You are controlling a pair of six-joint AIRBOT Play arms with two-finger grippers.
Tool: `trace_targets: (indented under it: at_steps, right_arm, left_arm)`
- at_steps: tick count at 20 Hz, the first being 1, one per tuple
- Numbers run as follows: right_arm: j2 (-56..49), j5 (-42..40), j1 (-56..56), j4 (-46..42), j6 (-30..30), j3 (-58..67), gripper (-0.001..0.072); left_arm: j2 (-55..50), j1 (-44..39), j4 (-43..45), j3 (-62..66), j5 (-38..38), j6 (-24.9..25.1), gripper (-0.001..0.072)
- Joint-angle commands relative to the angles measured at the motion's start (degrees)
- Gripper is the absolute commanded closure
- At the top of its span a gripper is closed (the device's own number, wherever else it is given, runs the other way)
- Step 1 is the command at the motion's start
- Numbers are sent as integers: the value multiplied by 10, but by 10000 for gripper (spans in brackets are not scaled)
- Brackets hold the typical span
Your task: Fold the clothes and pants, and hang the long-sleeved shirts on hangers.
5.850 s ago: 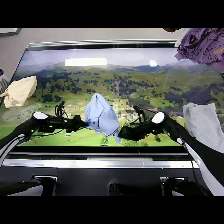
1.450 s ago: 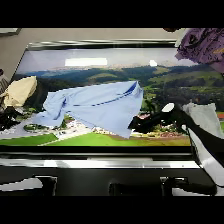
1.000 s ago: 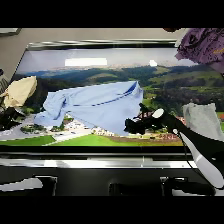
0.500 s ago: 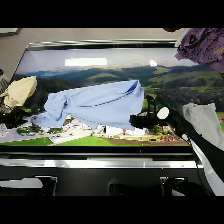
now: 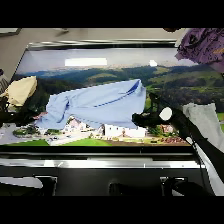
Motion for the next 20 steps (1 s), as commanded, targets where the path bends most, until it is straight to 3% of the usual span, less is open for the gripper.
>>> trace_targets:
  at_steps: [1, 5, 6, 8, 14, 18, 20]
  right_arm:
    - [1, 0, 1, 0, 11, 1, 675]
    - [1, 0, 1, 2, 12, 1, 675]
    - [1, 0, 1, 2, 13, 1, 675]
    - [2, 0, 1, 5, 13, 1, 675]
    - [24, -26, 0, -40, 13, 93, 677]
    - [24, -23, 0, -183, 37, 295, 677]
    - [25, 1, 1, -259, 60, 418, 677]
  left_arm:
    - [-19, -27, -3, 0, -2, 10, 252]
    - [-37, -57, -3, 0, -2, 9, 255]
    - [-40, -64, -3, 0, -2, 9, 317]
    - [-41, -77, -6, 0, -8, 9, 680]
    - [15, -106, -117, 69, -12, 0, 687]
    - [88, -134, -115, 256, 19, -66, 687]
    - [124, -142, -72, 381, 29, -116, 687]
